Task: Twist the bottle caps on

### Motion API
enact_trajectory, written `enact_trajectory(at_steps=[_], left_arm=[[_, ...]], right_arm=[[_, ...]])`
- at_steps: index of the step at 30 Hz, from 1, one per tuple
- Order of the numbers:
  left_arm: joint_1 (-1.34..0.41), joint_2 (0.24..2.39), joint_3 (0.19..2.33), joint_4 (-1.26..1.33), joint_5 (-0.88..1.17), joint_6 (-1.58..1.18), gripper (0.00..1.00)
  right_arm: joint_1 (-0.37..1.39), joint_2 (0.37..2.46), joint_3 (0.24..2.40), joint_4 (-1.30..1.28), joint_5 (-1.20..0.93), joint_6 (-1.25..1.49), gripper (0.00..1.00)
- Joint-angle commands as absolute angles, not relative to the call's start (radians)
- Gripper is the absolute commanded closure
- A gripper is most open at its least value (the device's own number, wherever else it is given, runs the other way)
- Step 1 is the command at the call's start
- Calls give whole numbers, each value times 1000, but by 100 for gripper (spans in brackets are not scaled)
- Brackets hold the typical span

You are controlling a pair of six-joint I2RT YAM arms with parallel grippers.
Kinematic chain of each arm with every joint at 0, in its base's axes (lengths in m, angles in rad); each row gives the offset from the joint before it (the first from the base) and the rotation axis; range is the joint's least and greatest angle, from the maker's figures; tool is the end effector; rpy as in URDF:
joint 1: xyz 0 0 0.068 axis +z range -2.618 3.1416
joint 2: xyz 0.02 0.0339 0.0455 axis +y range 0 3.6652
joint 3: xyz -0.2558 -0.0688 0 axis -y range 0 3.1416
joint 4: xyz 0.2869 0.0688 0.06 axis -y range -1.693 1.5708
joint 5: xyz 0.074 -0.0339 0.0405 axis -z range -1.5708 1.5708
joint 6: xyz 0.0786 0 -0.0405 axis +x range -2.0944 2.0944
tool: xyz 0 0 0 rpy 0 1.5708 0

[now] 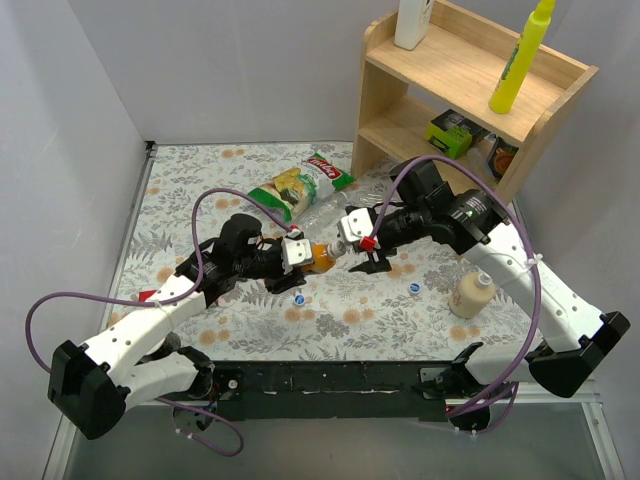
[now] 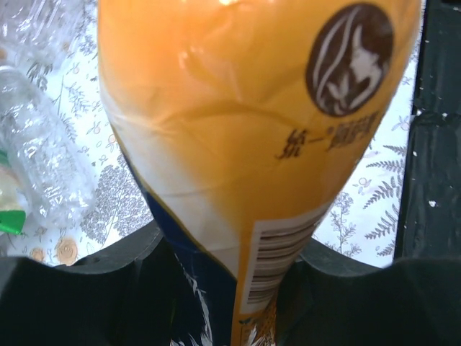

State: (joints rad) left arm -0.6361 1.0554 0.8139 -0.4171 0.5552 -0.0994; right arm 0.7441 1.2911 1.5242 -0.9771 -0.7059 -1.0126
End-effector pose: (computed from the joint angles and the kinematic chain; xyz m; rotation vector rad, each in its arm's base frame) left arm 0.2153 -0.2105 0.2395 0.9135 2.1177 -1.0102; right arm 0.1958 0.2496 0.3934 -1.8835 1.1092 0.6611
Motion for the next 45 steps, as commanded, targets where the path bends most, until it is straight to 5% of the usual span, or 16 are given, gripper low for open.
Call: enact_trajectory(at_steps=[1, 19, 24, 28, 35, 41, 45], left_arm=[[-635, 1045, 864, -457, 638, -40, 100], [-635, 1034, 854, -446, 617, -48, 100], [-635, 1035, 856, -427, 612, -49, 100], [-635, 1026, 848, -402, 597, -54, 100], [-638, 988, 810, -210, 428, -135, 100], [-660, 989, 767, -25, 160, -124, 100], [-670, 1009, 756, 23, 48, -130, 100]], right_arm=[[773, 1304, 1549, -896, -678, -1091, 26], [810, 1327, 1609, -977, -699, -1157, 48], [821, 1356, 1624, -1029, -695, -1172, 59], [822, 1400, 1649, -1061, -687, -1141, 79], [813, 1532, 1745, -1002, -677, -688, 99], [689, 1741, 1852, -1014, -800, -104, 99], [672, 1790, 1856, -1003, -833, -69, 99]])
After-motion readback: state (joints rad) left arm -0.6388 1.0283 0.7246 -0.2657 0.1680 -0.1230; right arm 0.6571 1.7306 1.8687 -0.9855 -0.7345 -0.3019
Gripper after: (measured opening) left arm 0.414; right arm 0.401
